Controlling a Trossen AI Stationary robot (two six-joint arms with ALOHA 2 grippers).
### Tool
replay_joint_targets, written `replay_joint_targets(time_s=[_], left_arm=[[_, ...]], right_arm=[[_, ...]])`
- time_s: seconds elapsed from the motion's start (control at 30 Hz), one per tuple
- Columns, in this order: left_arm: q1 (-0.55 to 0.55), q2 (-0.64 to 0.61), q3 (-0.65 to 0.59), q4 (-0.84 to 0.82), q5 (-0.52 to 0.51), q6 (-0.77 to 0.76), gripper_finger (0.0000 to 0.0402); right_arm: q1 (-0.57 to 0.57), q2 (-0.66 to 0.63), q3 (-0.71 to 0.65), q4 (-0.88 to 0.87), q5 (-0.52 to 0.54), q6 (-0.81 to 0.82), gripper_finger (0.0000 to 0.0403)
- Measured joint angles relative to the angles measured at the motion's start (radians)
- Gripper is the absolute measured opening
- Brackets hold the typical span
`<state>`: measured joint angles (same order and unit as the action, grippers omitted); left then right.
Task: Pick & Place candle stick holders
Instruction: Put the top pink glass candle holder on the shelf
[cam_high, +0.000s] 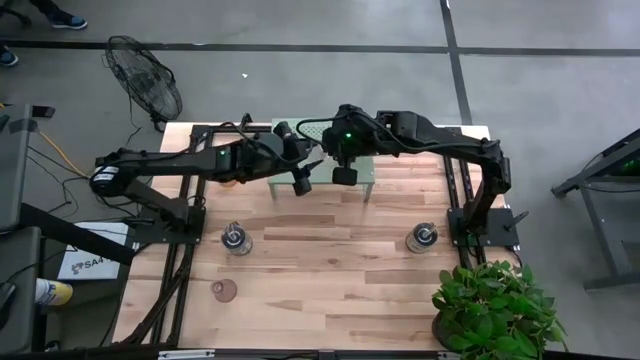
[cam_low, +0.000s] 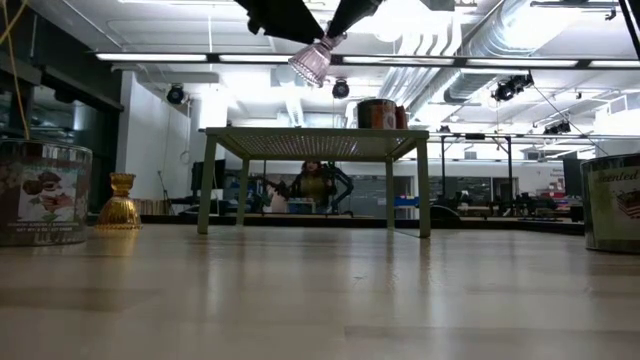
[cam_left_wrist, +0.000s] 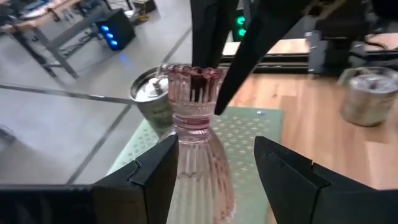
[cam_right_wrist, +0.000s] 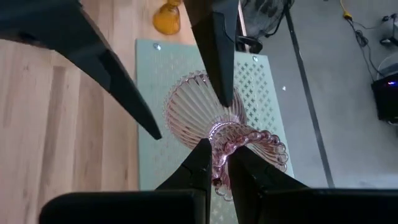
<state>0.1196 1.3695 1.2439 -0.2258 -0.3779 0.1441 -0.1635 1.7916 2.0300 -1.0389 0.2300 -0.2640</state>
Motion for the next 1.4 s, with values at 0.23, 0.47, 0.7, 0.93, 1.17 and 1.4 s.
replay_joint_targets(time_s=[0.23, 0.47, 0.7, 0.93, 1.17, 1.4], left_arm=[[0.000, 0.012, 0.000, 0.015, -0.092, 0.028, 0.0207], [0.012, 0.012, 0.000, 0.015, -0.056, 0.033, 0.0207], [0.014, 0.053, 0.001, 0.043, -0.048, 0.027, 0.0207], [0.013, 0.070, 0.002, 0.066, -0.099, 0.009, 0.0207], [0.013, 0.070, 0.002, 0.068, -0.079, 0.024, 0.0207], [0.013, 0.070, 0.002, 0.075, -0.056, 0.025, 0.0160]], right_arm=[[0.000, 0.000, 0.000, 0.013, -0.030, -0.007, 0.0026], [0.000, 0.000, 0.000, 0.020, -0.047, -0.007, 0.0026], [0.000, 0.003, 0.000, 0.031, -0.056, -0.006, 0.0026], [-0.001, 0.003, 0.000, 0.036, -0.050, 0.001, 0.0026], [-0.001, 0.003, 0.000, 0.041, -0.058, 0.001, 0.0026], [-0.001, 0.003, 0.000, 0.040, -0.077, 0.002, 0.0026]])
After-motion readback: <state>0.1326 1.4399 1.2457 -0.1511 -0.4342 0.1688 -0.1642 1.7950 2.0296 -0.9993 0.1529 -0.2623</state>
